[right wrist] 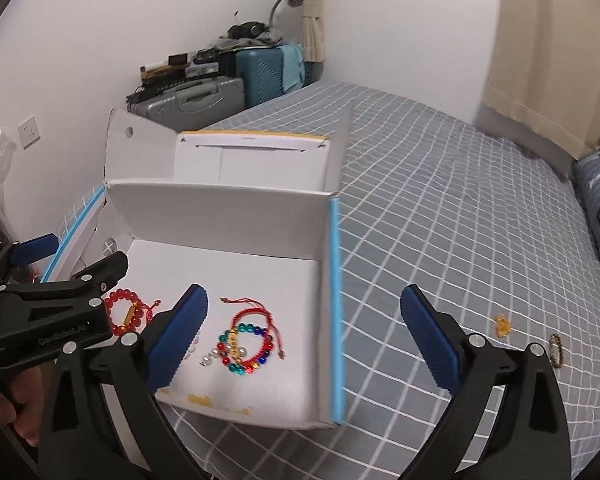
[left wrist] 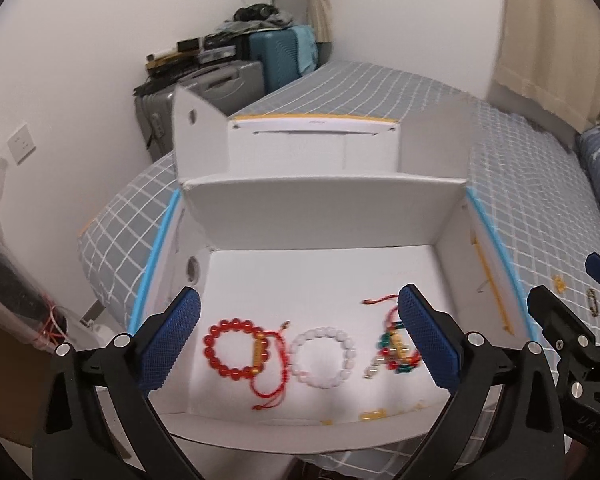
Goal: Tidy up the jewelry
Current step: 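Move both open tools back over the yellow and brown bead bracelets, then grasp the yellow bead bracelet with the left tool while the right tool grasps the brown one, then carry the yellow and brown bead bracelets with both tools into the white box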
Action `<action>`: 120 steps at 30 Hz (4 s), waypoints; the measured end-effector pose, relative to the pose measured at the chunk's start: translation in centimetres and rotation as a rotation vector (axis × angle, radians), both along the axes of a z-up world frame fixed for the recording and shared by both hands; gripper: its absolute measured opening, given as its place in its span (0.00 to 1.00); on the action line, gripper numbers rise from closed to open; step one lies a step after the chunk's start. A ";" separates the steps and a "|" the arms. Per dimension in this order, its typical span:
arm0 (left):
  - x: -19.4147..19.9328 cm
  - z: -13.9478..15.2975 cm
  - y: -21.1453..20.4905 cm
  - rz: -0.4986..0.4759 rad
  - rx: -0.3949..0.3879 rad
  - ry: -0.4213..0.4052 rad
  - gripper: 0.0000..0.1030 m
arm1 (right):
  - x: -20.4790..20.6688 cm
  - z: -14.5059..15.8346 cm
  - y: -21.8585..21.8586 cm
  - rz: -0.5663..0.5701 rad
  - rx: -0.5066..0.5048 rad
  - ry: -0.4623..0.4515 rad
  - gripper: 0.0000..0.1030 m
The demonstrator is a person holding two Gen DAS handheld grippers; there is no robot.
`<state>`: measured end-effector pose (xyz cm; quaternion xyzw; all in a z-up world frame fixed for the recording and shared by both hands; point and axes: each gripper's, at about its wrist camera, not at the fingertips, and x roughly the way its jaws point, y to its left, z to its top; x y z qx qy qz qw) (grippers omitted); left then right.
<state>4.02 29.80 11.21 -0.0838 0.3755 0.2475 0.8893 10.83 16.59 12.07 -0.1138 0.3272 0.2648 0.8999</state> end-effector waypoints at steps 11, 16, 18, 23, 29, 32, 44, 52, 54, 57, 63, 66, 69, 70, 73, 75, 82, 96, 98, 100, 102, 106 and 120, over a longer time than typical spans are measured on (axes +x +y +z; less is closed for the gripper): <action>0.7 1.8 -6.1 -0.131 -0.032 -0.035 0.94 | -1.4 2.8 -8.4 -0.100 0.037 -0.014 0.90; 1.8 1.8 -8.9 -0.170 -0.026 -0.026 0.94 | -1.0 3.3 -12.9 -0.169 0.056 -0.005 0.90; 2.5 1.8 -10.6 -0.200 -0.017 -0.024 0.94 | -0.6 3.1 -14.6 -0.200 0.064 0.002 0.90; 5.4 1.0 -14.6 -0.281 -0.009 -0.010 0.94 | 1.8 1.9 -20.2 -0.304 0.073 0.038 0.90; 10.1 -0.4 -19.7 -0.383 -0.008 0.004 0.94 | 5.6 -0.1 -26.5 -0.430 0.052 0.071 0.90; 12.7 -1.0 -22.0 -0.426 -0.025 0.005 0.94 | 7.4 -1.1 -29.2 -0.481 0.049 0.089 0.90; 22.1 -7.8 -29.9 -0.569 -0.073 0.064 0.94 | 14.2 -6.5 -35.7 -0.534 0.034 0.167 0.90; 26.7 -11.9 -31.6 -0.564 -0.083 0.093 0.94 | 17.7 -11.1 -37.0 -0.545 0.017 0.241 0.89; 27.4 -12.8 -32.0 -0.558 -0.061 0.103 0.94 | 18.3 -11.9 -37.2 -0.543 0.015 0.248 0.89; 28.4 -14.0 -32.3 -0.557 -0.071 0.118 0.94 | 19.2 -12.9 -37.2 -0.535 0.016 0.257 0.89; 29.4 -15.7 -32.6 -0.565 -0.072 0.124 0.94 | 21.1 -15.0 -37.3 -0.550 -0.001 0.301 0.82; 29.8 -16.7 -32.5 -0.557 -0.083 0.137 0.94 | 21.7 -15.7 -37.3 -0.557 -0.008 0.316 0.80; 30.0 -17.1 -32.6 -0.564 -0.080 0.144 0.89 | 22.3 -16.4 -37.1 -0.560 -0.020 0.334 0.77; 30.1 -17.2 -32.6 -0.564 -0.082 0.151 0.83 | 22.6 -16.6 -37.1 -0.563 -0.023 0.342 0.74; 30.2 -17.4 -32.6 -0.571 -0.076 0.164 0.73 | 23.2 -17.0 -37.0 -0.566 -0.029 0.363 0.68; 30.3 -17.4 -32.7 -0.583 -0.071 0.174 0.67 | 23.5 -17.3 -36.9 -0.565 -0.035 0.374 0.63; 30.3 -17.2 -32.4 -0.587 -0.095 0.181 0.47 | 23.9 -17.7 -36.6 -0.572 -0.036 0.401 0.47; 30.3 -16.3 -31.6 -0.567 -0.097 0.193 0.09 | 24.0 -17.4 -36.8 -0.574 -0.001 0.425 0.08; 30.2 -16.1 -31.6 -0.566 -0.092 0.193 0.09 | 23.9 -17.1 -36.8 -0.574 0.002 0.418 0.07; 30.1 -16.0 -31.5 -0.567 -0.091 0.192 0.09 | 23.7 -16.9 -36.8 -0.576 0.005 0.411 0.07; 30.0 -15.9 -31.5 -0.568 -0.094 0.194 0.09 | 23.6 -16.5 -36.8 -0.577 0.011 0.404 0.07; 29.8 -15.6 -31.2 -0.564 -0.095 0.195 0.09 | 23.2 -15.7 -36.9 -0.579 0.019 0.387 0.07; 28.1 -13.5 -31.2 -0.573 -0.083 0.167 0.09 | 21.4 -13.0 -36.3 -0.581 0.017 0.315 0.07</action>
